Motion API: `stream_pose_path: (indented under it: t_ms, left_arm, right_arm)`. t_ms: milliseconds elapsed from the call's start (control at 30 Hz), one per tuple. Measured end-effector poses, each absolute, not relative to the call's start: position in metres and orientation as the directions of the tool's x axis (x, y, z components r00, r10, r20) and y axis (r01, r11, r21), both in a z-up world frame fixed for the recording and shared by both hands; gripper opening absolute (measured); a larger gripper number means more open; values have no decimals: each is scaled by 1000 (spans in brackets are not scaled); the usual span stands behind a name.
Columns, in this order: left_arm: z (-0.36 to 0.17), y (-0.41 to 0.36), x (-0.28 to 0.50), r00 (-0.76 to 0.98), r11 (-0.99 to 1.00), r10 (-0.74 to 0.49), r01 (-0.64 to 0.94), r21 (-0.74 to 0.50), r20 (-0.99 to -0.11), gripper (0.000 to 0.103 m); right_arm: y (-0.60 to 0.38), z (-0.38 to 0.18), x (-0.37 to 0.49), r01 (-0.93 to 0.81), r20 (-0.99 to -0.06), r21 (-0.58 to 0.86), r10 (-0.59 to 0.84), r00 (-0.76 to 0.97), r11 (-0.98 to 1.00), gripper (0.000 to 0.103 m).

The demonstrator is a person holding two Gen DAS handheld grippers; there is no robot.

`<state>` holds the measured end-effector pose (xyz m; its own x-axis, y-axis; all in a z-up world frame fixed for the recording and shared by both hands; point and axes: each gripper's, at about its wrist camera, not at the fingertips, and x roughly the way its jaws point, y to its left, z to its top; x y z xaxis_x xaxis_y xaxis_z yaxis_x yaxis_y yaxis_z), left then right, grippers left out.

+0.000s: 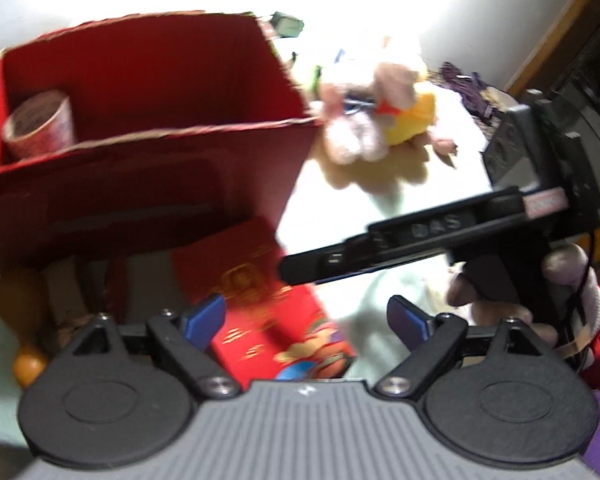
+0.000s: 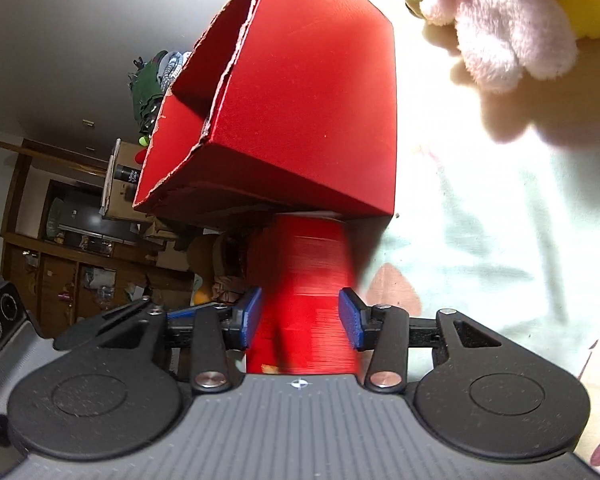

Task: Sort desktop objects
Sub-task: 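Reach the right gripper down to the red gift box and grasp it, then lift the red gift box with the right gripper toward the red box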

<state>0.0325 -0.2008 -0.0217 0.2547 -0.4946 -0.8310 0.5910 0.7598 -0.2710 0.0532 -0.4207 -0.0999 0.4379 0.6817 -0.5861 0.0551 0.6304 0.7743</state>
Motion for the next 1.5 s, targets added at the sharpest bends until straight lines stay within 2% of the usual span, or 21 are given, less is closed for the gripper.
stream_pose_path:
  t_ms: [200, 433, 567, 767, 900, 1100, 1500]
  left_arm:
    - [-45, -190, 44, 212, 809, -455, 503, -303, -865, 89]
    - [-62, -197, 54, 205, 823, -448, 474, -312, -870, 85]
    - [-73, -197, 55, 173, 826, -441, 462, -323, -881, 84]
    - [-72, -209, 50, 166, 794, -431, 536, -286, -887, 83]
    - [-67, -227, 42, 139, 730, -426, 637, -249, -894, 80]
    - [-61, -265, 30, 113, 607, -430, 770, -194, -896, 80]
    - [-35, -311, 26, 121, 483, -528, 857, -180, -841, 80]
  right_arm:
    - [-417, -104, 57, 54, -626, 741, 659, 417, 669, 51]
    - [-412, -109, 62, 51, -658, 714, 646, 387, 698, 51]
    - [-421, -116, 60, 83, -650, 735, 664, 371, 673, 54]
    - [-442, -120, 49, 106, -640, 747, 669, 378, 656, 53]
    - [-465, -120, 34, 142, -640, 752, 662, 390, 643, 50]
    - [-506, -115, 4, 199, -652, 740, 615, 443, 642, 49]
    - [-550, -101, -39, 279, -625, 747, 496, 603, 603, 51]
